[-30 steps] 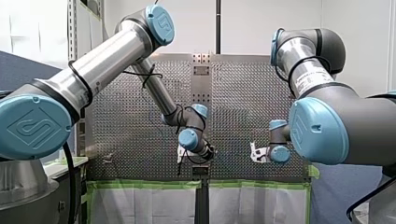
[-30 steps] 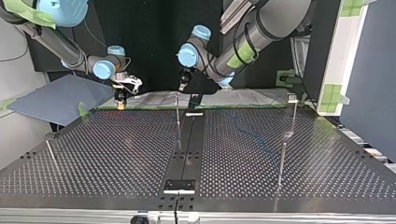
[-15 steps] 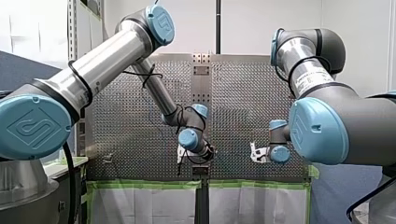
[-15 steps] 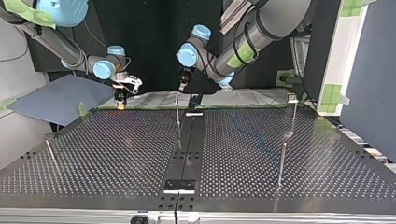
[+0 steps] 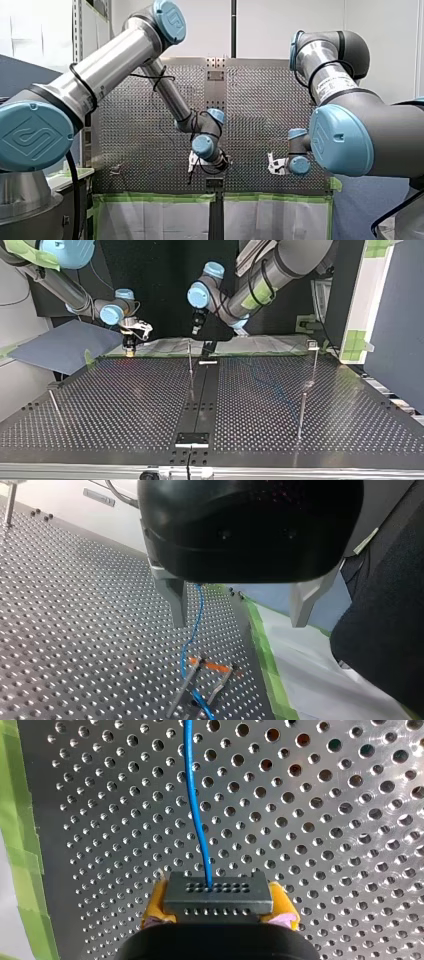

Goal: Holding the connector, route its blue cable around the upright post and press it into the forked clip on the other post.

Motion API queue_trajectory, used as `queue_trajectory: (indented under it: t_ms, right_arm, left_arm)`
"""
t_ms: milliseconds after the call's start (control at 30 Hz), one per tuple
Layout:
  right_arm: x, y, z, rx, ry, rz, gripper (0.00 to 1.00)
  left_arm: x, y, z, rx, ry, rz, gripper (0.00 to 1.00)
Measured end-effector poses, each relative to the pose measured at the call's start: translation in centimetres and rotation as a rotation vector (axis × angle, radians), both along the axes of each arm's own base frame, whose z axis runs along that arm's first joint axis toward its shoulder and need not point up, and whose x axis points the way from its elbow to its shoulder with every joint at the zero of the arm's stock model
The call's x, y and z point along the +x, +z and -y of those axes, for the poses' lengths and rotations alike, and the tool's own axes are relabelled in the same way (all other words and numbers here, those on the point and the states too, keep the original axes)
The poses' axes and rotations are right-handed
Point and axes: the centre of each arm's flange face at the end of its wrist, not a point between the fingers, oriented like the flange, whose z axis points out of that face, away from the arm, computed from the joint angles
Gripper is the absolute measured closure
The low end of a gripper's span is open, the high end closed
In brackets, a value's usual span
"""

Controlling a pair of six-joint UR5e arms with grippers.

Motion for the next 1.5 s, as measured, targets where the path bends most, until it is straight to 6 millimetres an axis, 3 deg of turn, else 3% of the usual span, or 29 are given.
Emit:
queue_trajectory:
  t_ms: [433, 867, 1200, 1500]
  right_arm:
    - [0.0, 0.0, 0.0, 0.0, -0.001, -0.001, 1.0]
    - [0.3, -0.1, -0.1, 0.0, 0.004, -0.003, 1.0]
    - [0.4, -0.1, -0.2, 0.001, 0.005, -0.004, 1.0]
    - [0.4, -0.1, -0.2, 0.0, 0.004, -0.005, 1.0]
  left_arm:
    - [-2.1, 3.4, -0.9, -0.095, 0.022, 0.062, 0.0]
    - [-4.9, 6.1, -4.4, -0.086, 0.093, 0.037, 0.0]
    - [-7.4, 7.8, -5.7, -0.076, 0.07, 0.059, 0.0]
    - [-9.1, 9.8, -6.9, -0.183, 0.05, 0.091, 0.0]
